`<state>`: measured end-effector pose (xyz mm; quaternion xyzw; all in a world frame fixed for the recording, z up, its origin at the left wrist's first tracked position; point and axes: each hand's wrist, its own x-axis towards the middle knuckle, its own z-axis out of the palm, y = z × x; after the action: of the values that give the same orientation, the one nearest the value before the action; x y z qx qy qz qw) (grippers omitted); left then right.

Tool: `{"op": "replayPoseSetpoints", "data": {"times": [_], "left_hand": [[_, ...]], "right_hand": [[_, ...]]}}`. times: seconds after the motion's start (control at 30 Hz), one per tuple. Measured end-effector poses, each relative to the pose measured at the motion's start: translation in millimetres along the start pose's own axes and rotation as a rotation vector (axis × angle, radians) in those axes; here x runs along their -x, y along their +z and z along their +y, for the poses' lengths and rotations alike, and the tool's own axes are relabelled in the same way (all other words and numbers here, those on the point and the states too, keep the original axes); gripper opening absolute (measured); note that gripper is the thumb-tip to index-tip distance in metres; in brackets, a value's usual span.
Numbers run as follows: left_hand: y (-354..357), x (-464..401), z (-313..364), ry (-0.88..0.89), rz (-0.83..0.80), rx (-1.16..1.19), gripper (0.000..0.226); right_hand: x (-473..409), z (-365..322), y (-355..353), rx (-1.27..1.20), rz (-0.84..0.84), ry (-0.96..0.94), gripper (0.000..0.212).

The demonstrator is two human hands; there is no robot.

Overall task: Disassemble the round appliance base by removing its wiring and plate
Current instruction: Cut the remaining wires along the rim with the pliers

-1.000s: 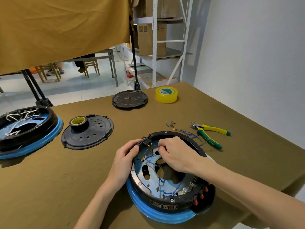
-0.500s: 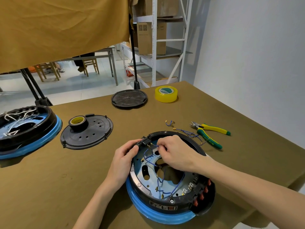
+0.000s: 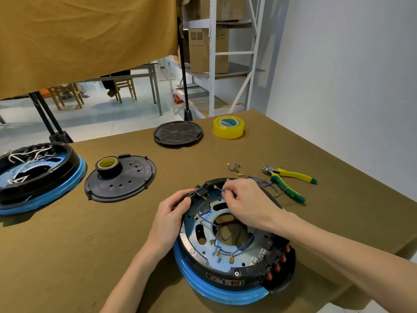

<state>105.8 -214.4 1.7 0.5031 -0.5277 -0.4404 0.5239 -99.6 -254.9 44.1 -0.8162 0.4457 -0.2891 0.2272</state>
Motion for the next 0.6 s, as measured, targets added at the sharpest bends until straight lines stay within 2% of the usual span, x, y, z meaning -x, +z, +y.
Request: {"op": "replayPoseSetpoints", "data": {"times": [0.1, 0.33, 0.43, 0.6], "left_hand": [[2.2, 2.1, 1.3, -0.006, 0.008, 0.015, 0.029], [2.2, 3.6, 4.0, -0.008, 0.008, -0.001, 0.028], [3.2, 4.4, 4.9, -0.010, 0.009, 0.003, 0.027], [2.7, 5.8, 5.8, -0.020, 0.012, 0.026, 0.028]], "right_hand": [[6.5, -7.9, 9.6, 0.003, -0.021, -0.024, 0.031], [2.9, -0.3, 9.8, -0.032, 0.026, 0.063, 0.025], [1.0, 3.0, 6.8, -0.111, 0.030, 0.113, 0.012], [-9.9, -3.1, -15.1, -0.227, 0.036, 0.166, 0.014]]}}
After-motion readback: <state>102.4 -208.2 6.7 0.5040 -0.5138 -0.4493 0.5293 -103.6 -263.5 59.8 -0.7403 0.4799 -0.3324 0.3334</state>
